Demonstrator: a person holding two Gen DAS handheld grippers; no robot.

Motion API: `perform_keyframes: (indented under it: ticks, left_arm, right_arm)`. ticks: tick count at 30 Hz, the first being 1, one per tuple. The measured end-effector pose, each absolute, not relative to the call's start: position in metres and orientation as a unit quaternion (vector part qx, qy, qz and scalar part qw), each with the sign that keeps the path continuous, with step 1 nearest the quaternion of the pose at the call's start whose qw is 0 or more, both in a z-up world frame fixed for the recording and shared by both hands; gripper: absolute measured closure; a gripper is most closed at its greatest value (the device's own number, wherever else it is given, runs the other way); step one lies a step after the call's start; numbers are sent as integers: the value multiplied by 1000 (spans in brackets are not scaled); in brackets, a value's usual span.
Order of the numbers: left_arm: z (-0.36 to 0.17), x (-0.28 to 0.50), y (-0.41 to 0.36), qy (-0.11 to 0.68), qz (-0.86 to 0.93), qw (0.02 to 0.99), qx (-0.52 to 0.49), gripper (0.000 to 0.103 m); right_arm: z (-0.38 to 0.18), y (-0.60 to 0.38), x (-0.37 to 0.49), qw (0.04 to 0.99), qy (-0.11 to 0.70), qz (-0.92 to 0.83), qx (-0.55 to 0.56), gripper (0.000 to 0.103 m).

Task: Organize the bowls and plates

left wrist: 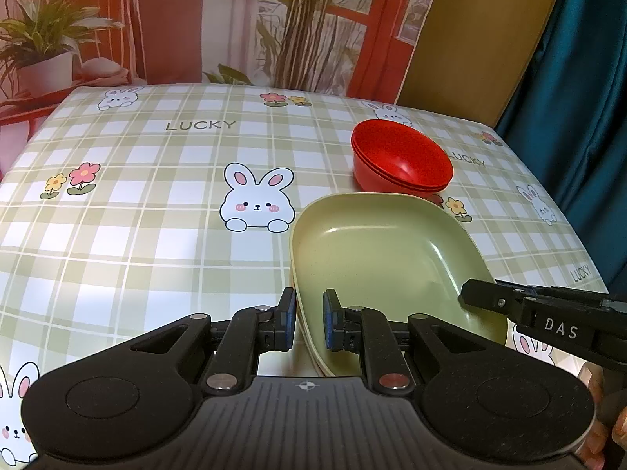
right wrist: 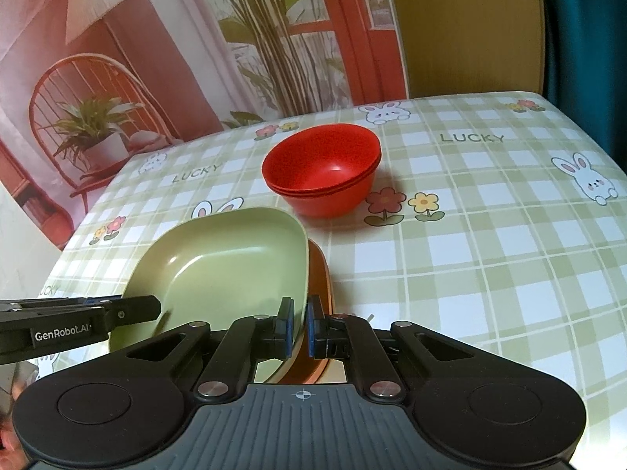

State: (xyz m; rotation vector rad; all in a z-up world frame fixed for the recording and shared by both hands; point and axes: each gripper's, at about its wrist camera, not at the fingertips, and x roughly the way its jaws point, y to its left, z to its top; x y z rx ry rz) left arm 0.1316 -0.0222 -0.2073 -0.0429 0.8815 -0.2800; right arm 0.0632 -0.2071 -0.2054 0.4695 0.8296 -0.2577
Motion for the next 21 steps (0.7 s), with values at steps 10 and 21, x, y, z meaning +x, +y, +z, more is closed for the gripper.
perform_keyframes:
  ticks: [10, 21]
  left_arm:
    - [-212, 132, -24, 433, -133, 891, -19, 88]
    - [-221, 131, -28, 431, -129, 893, -10, 87]
  right_arm:
    - [-211, -206, 66, 877, 405, -125, 227, 97]
    - [-214, -209, 70, 881, 402, -132, 211, 97]
